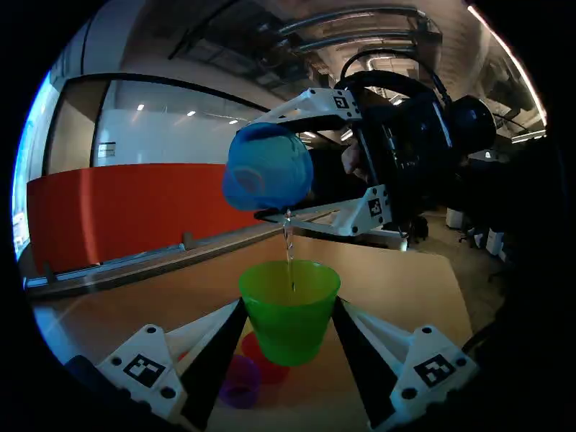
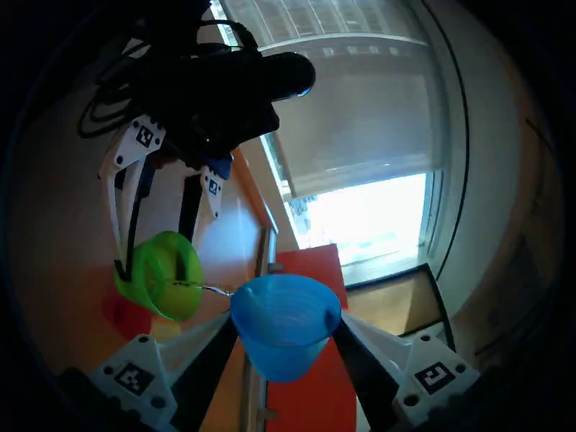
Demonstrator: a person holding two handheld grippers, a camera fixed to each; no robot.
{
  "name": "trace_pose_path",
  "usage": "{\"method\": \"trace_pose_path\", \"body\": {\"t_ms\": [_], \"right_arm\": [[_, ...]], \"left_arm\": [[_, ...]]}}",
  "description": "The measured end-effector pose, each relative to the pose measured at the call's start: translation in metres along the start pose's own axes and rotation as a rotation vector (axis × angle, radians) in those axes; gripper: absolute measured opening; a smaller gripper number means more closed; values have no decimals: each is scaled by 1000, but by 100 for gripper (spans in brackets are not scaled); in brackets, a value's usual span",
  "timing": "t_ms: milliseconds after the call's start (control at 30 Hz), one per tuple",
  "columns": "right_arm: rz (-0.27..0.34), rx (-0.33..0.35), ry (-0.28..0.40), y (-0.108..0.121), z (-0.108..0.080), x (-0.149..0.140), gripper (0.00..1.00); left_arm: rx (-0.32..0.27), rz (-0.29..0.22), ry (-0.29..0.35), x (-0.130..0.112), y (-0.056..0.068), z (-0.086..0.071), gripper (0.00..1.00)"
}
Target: Pour water
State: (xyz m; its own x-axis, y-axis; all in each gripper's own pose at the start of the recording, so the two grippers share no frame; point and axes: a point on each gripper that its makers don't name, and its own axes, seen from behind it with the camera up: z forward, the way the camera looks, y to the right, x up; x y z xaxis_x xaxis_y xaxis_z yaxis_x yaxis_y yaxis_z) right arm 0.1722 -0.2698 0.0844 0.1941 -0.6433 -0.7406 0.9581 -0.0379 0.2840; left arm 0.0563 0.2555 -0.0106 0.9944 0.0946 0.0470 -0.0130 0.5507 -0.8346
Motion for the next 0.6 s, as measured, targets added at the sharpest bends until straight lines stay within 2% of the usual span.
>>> {"method": "trace_pose_path", "body": {"t_ms": [600], "right_arm": [[-48,-5,-9,1,-2,0,89]], "left_arm": [[-2,5,-1,2,2,0,83]]}}
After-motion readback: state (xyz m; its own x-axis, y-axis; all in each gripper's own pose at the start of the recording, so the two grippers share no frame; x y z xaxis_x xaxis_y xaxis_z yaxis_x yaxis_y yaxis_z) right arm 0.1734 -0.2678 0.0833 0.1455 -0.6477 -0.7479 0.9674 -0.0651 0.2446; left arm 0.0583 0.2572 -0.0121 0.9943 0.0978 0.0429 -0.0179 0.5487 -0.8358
